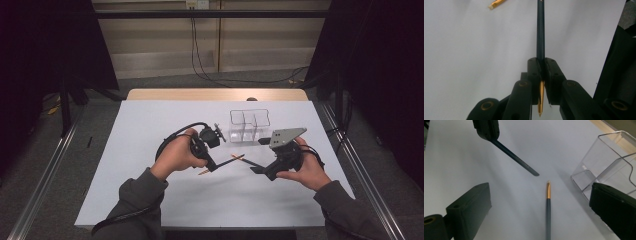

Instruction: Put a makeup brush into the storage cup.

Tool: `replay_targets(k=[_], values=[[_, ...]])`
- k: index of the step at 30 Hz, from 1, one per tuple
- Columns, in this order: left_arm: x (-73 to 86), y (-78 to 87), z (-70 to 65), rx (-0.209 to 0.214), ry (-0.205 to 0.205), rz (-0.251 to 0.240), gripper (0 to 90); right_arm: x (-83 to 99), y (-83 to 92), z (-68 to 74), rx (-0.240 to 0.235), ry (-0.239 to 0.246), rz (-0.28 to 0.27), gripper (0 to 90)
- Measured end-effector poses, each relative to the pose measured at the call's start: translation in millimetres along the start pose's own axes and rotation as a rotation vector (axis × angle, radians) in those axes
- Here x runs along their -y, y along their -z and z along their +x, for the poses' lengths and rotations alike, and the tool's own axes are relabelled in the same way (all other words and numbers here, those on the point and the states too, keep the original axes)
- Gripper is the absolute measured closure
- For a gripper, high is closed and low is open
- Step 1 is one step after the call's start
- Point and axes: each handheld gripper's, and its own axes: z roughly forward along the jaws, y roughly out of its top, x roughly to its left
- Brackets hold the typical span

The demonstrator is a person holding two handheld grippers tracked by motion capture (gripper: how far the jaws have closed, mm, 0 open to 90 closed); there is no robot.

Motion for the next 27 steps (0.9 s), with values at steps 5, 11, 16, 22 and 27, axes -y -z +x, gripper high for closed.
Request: replay_targets(k=[5, 11, 16, 22, 27], values=[[-5.3, -3.5, -0.7, 0.008, -0.009, -0.001, 83.6, -3.4, -3.1, 1.7, -0.007, 0.032, 0.033, 4.9], [-9.9, -5.6, -1.6, 0.015, -0.029, 0.015, 83.5, -6.4, -5.7, 4.2, -0.017, 0.06, 0.047, 7.0], [-13.5, -7.5, -4.5, 0.019, -0.028, 0.003, 83.5, -10.7, -8.8, 6.5, -0.035, 0.08, 0.054, 10.4], [-16.7, -9.4, -6.2, 0.033, -0.031, -0.001, 83.6, -16.2, -15.0, 11.1, -0.048, 0.119, 0.069, 15.0], [-17.6, -9.4, -6.9, 0.035, -0.034, -0.007, 83.6, -17.9, -19.2, 14.5, -0.048, 0.163, 0.079, 20.6]])
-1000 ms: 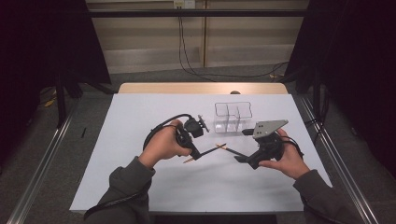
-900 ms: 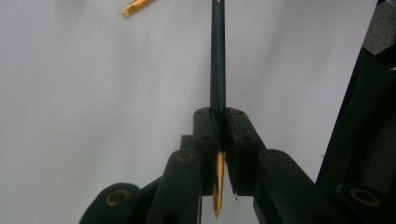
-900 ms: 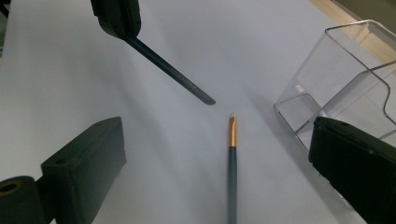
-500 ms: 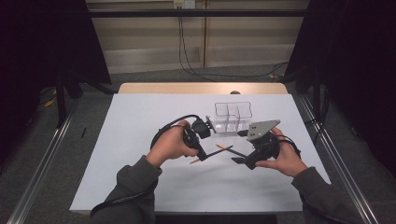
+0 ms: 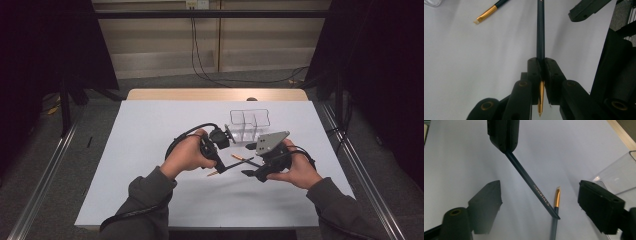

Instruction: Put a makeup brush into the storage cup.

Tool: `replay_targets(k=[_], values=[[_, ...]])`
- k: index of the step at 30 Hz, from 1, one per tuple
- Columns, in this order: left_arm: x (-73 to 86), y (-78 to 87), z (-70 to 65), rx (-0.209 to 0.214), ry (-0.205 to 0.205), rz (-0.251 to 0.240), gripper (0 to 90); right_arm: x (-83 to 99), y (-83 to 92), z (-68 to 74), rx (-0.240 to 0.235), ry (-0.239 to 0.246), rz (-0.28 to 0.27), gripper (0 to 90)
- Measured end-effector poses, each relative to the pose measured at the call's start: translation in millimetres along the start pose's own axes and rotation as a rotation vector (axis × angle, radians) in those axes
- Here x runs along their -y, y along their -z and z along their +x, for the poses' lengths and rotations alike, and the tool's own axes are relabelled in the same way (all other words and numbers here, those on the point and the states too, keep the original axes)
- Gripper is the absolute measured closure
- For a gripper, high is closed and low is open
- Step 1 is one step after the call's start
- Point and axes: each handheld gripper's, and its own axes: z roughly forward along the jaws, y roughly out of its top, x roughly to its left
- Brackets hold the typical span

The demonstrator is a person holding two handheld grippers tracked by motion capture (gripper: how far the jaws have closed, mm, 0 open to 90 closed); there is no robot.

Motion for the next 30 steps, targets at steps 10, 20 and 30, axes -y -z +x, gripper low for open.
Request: replay_targets(k=[10, 20, 30], values=[[-4.3, 0.5, -1.3, 0.019, -0.006, -0.012, 83.5, -3.9, -4.7, 3.8, -0.025, 0.037, -0.009, 33.5], [-12.7, 1.4, 0.2, 0.039, -0.002, -0.029, 83.5, -4.3, -10.5, 6.0, -0.036, 0.085, -0.001, 46.0], [-18.9, 1.3, 1.1, 0.054, -0.007, -0.03, 83.5, -2.9, -10.1, 6.0, -0.039, 0.115, 0.025, 56.3]])
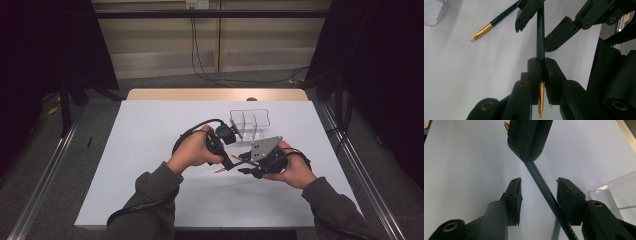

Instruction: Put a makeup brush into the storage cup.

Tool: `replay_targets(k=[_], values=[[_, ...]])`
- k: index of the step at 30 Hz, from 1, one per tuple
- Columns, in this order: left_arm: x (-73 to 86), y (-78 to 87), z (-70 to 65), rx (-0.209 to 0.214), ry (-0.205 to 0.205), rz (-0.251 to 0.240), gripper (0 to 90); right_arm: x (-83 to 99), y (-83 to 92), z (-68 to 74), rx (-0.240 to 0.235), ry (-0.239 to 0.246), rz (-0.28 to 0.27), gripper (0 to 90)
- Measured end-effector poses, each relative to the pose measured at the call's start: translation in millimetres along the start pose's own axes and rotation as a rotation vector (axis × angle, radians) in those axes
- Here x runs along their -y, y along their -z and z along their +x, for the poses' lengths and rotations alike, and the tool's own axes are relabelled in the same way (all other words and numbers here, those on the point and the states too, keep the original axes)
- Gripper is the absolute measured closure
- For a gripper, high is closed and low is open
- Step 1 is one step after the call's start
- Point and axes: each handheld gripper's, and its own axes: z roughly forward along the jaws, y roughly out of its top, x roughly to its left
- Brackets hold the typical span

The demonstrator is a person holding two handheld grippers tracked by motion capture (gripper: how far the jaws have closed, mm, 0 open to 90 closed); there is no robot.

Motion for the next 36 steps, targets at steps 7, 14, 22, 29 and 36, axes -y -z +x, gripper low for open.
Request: replay_targets(k=[7, 14, 22, 29, 36], values=[[-3.1, -1.5, -2.6, 0.012, -0.001, -0.007, 83.5, -1.5, -0.2, 1.8, -0.006, 0.027, 0.006, 61.3], [-3.6, -4.9, -3.0, 0.029, 0.004, -0.002, 83.5, -2.7, 0.3, 3.4, -0.016, 0.049, 0.014, 71.3], [-3.7, -3.5, -1.4, 0.024, 0.009, -0.002, 83.5, 0.0, 2.1, 2.6, -0.009, 0.033, 0.009, 74.0], [-3.8, -3.2, -0.3, 0.032, 0.009, -0.008, 83.4, 0.5, 1.6, 3.3, -0.013, 0.04, 0.026, 79.4], [-3.1, -2.2, 2.2, 0.052, 0.013, -0.022, 83.4, 2.3, 1.3, 2.8, -0.025, 0.025, 0.022, 80.3]])
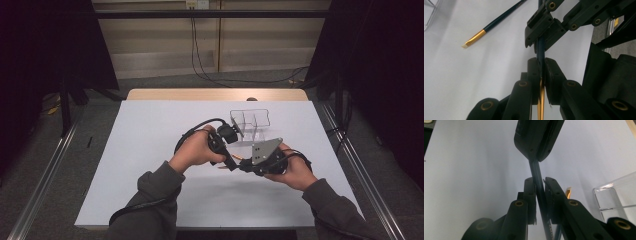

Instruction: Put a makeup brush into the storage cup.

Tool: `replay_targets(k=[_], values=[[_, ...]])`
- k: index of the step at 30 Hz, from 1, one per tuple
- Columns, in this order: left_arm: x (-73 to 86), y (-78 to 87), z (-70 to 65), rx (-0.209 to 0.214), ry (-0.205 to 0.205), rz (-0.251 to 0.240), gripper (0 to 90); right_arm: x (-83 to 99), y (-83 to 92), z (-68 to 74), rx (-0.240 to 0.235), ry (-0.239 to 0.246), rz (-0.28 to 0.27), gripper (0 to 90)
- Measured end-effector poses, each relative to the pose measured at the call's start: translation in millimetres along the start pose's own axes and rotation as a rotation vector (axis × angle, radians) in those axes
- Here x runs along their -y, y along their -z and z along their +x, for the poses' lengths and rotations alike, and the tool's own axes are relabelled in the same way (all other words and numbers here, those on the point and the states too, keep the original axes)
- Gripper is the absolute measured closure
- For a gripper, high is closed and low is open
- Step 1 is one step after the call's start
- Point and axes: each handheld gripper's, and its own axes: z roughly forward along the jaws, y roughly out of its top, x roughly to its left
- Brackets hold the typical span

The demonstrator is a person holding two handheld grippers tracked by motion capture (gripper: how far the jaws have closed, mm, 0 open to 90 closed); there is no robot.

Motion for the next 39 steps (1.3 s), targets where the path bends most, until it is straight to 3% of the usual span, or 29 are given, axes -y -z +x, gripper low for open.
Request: replay_targets(k=[21, 29, 31, 39], values=[[-1.1, 3.7, -0.4, -0.005, 0.009, -0.005, 83.5, 4.1, 2.5, -1.1, 0.005, -0.018, -0.012, 79.1], [1.4, 7.7, 2.2, -0.012, 0.002, -0.011, 83.5, 9.1, 6.4, -2.7, 0.019, -0.032, 0.004, 80.7], [1.0, 8.0, 0.2, -0.017, 0.018, -0.017, 83.5, 8.1, 6.2, -2.3, 0.024, -0.018, 0.012, 81.6], [1.1, 10.9, 3.1, -0.006, -0.008, -0.042, 83.1, 5.6, 2.0, 1.5, 0.005, -0.003, 0.049, 84.9]])
